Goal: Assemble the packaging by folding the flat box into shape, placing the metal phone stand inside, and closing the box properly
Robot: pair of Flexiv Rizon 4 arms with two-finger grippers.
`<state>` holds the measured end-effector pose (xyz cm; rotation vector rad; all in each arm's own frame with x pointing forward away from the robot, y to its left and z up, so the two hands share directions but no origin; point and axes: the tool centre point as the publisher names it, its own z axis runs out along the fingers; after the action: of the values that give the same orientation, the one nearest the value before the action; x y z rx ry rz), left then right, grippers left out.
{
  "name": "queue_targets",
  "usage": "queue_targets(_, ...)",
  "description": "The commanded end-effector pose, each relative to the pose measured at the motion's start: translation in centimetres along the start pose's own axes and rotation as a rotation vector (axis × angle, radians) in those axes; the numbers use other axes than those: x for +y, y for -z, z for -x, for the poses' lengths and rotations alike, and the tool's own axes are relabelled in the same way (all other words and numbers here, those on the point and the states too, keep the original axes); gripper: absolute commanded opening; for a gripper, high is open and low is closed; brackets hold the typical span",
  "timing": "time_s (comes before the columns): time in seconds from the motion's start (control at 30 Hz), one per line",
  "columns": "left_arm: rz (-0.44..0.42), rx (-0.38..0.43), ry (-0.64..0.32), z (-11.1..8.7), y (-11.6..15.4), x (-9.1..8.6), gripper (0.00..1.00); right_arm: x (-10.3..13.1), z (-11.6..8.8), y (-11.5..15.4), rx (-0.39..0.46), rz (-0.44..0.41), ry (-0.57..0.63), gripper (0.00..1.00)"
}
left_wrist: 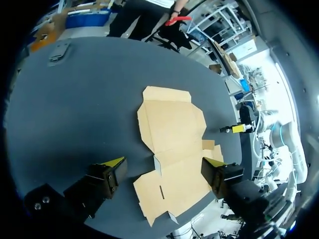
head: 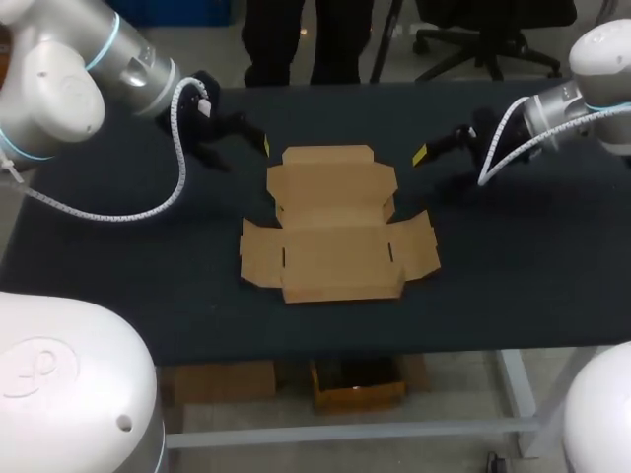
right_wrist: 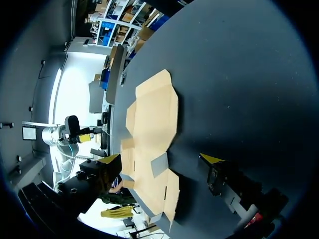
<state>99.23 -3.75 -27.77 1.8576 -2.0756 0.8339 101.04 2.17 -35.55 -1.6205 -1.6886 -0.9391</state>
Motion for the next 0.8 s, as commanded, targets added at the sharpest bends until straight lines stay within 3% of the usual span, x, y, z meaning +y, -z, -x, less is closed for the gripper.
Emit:
queue_targets(0.03, 0.003, 0.003, 0.002, 0.2, -0.2, -0.7, 1.00, 1.7, 0.0, -1.4, -0.025, -0.029, -0.014, 1.00)
queue_targets(0.8, 0.000, 0.063, 0.013, 1.3, -1.1, -2.6, 1.00, 3.9, 0.6, -5.0, 0.003, -0.044, -0.020, 1.00)
